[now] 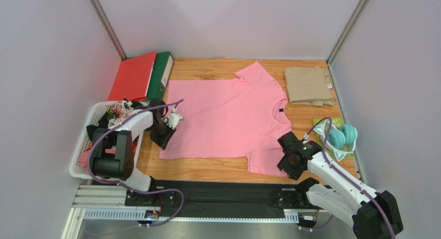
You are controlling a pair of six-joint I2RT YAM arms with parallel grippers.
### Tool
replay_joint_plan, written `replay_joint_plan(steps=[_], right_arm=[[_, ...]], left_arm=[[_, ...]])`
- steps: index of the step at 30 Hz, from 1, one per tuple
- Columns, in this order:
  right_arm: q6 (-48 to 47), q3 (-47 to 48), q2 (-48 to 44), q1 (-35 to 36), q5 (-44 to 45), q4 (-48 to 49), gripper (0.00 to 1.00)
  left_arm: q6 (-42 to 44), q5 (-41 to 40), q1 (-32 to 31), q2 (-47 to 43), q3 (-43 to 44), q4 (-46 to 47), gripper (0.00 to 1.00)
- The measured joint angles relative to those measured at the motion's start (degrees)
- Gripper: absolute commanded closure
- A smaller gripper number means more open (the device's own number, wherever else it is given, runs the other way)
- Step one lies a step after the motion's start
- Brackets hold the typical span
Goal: Fold and stack the t-shirts
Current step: Grap the side of the flattened tshirt closest away from the robot with both arms
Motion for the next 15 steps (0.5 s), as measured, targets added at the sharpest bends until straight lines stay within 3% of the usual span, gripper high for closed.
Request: replay_joint_plan(steps=[15], right_arm=[[-0.04,-0.59,0.74,0.00,-0.17,1.79,0.53]], left_arm=[[2.19,1.09,0.00,-1.53,-1.90,0.22,0.69]])
